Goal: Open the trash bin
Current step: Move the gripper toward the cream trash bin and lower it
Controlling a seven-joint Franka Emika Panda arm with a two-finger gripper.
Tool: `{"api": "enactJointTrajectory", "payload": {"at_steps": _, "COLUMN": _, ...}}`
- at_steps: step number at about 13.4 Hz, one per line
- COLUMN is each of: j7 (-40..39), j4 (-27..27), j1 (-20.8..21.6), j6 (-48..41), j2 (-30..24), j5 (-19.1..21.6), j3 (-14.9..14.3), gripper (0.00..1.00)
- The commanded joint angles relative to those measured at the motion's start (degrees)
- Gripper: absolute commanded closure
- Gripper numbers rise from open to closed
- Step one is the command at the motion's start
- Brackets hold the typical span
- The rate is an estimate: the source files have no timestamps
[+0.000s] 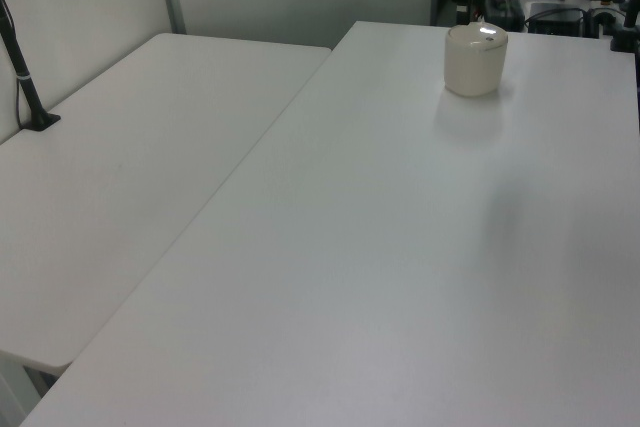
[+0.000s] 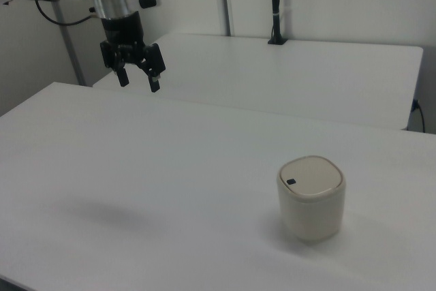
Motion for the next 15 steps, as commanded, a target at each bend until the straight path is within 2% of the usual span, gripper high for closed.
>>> {"api": "enactJointTrajectory", "payload": {"at_steps": 1, "j7": -5.74, "j4": -1.71, "j1": -0.63, "j6": -0.32, "j2": -1.45, "j5": 0.64, "j3": 0.09, "gripper": 0.55}}
{"api": "enactJointTrajectory", "payload": {"at_steps": 2, "j7": -5.74, "j4": -1.71, "j1": -0.63, "j6": -0.32, "j2": -1.45, "j5": 0.64, "j3": 0.09, "gripper": 0.76}}
{"api": "enactJointTrajectory", "payload": {"at_steps": 3, "j7": -5.74, "j4": -1.71, "j1": -0.63, "j6": -0.32, "j2": -1.45, "j5": 0.64, "j3": 0.09, "gripper": 0.88}}
{"api": "enactJointTrajectory", "payload": {"at_steps": 5, "j7": -5.74, "j4": -1.8, "j1": -0.54, "j6": -0.23, "j2": -1.36, "j5": 0.64, "j3": 0.09, "gripper": 0.97}}
{"api": "enactJointTrajectory", "payload": {"at_steps": 6, "j7": -5.74, "j4": -1.8, "j1": -0.63, "j6": -0.06, "j2": -1.36, "j5": 0.64, "j3": 0.09, "gripper": 1.0}}
{"api": "enactJointTrajectory", "payload": {"at_steps": 10, "j7": -5.04, "j4": -1.53, "j1": -2.11, "j6": 0.47, "j2": -0.83, "j5": 0.29, "j3": 0.01, "gripper": 1.0}}
{"api": "enactJointTrajectory", "payload": {"at_steps": 15, "j7": -4.78, "j4": -1.45, "j1": -13.26, "j6": 10.11, "j2": 2.58, "j5": 0.02, "j3": -0.08, "gripper": 1.0}}
